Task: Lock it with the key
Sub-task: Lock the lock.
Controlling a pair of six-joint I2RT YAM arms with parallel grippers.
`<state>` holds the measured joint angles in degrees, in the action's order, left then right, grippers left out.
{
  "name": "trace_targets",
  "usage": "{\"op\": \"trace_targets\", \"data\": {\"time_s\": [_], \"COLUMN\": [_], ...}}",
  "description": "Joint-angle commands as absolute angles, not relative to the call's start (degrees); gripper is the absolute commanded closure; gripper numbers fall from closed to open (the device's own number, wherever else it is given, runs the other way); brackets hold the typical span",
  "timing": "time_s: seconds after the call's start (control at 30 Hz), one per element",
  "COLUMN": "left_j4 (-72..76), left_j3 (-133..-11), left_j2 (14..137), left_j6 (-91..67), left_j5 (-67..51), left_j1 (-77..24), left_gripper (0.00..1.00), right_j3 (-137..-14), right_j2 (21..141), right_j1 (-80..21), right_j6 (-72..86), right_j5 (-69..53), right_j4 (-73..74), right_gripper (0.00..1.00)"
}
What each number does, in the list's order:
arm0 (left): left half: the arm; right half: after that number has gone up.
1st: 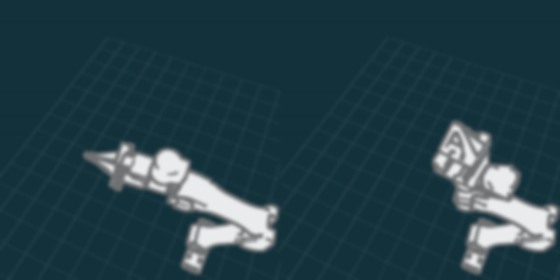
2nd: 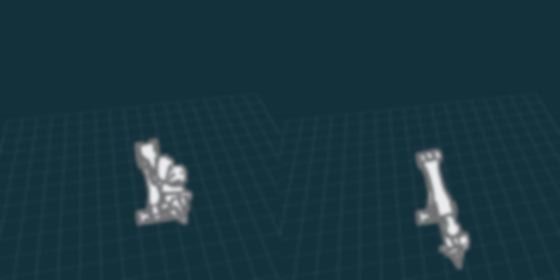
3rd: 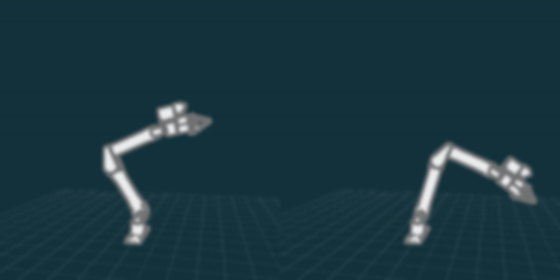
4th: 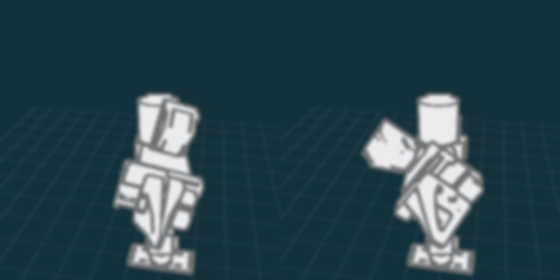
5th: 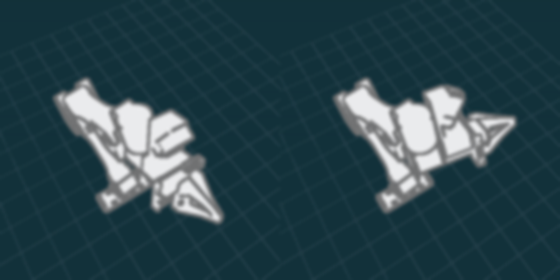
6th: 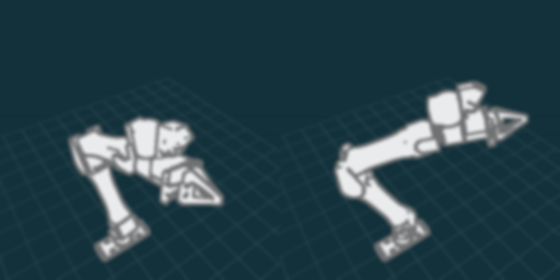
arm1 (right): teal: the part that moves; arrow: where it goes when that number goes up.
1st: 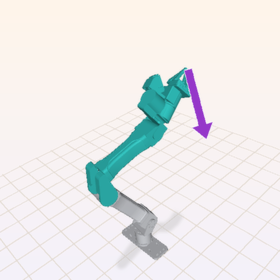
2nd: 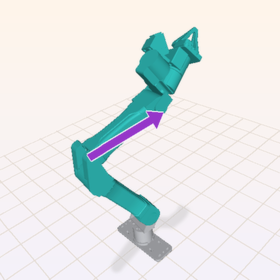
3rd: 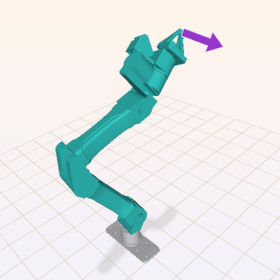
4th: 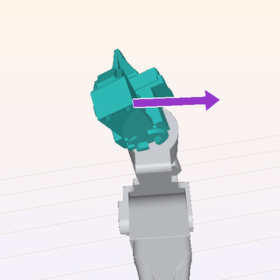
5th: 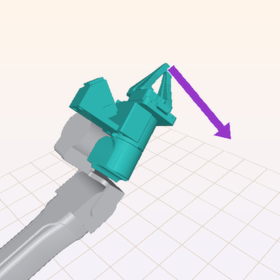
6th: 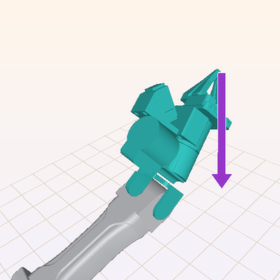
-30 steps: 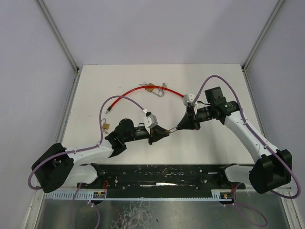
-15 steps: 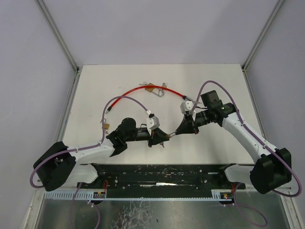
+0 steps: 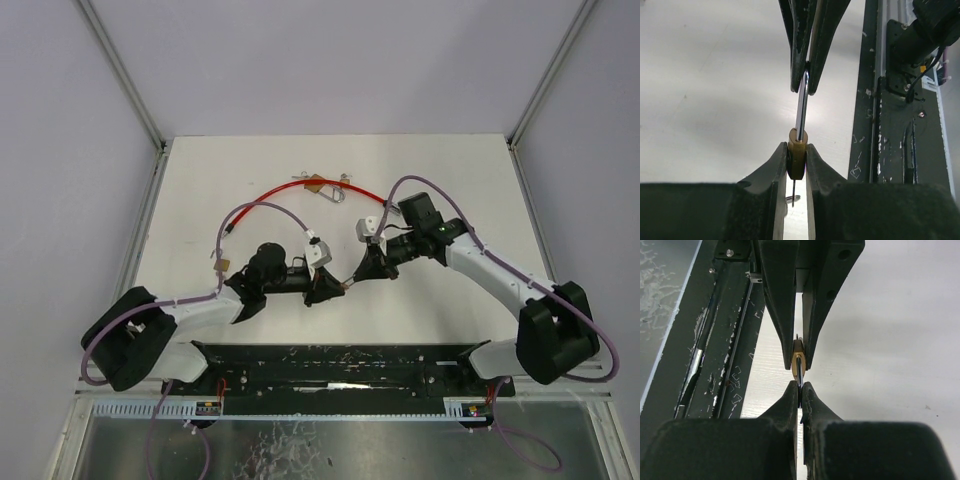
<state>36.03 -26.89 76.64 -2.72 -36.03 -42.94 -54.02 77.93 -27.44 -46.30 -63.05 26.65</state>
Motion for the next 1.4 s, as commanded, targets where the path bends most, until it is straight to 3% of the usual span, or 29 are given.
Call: {"op": "trace_targets", "data": {"time_s": [0.0,0.87,1.1,1.27,1.37], "left_j4": [57.4,71.8,67.3,62.7,61.0], "left_j3": [-28.1,-22.8,-21.9,-18.8,-16.3], "left_j2": [75.6,86.2,82.7,75.4,70.3], "left_j6": [-3.6,2.3,1.4,-3.3,-6.7], "left_j5": [-33.1,-33.4,-31.9,-28.5,-26.0], "left_j1": [-40.1,-37.8,-37.2,-37.0,-37.0], "left_gripper": [1.00,0.99,0.99,0.43,0.22], "right_j3": [-54.1,-49.0,-55.5,-57.9,-58.5], "right_j2": [83.9,92.4,91.6,87.4,84.9], "right_j1": [-34.3,-42.1,-40.7,-33.4,-30.9], "right_j6": [-46.2,-36.6,-45.1,-49.5,-52.4], "right_j5": [-62.9,-59.9,-57.8,-60.4,-61.3], "right_j4": [30.2,13.0,25.1,32.1,35.8], "right_gripper": [1.00,1.00,1.00,1.00,1.00]}}
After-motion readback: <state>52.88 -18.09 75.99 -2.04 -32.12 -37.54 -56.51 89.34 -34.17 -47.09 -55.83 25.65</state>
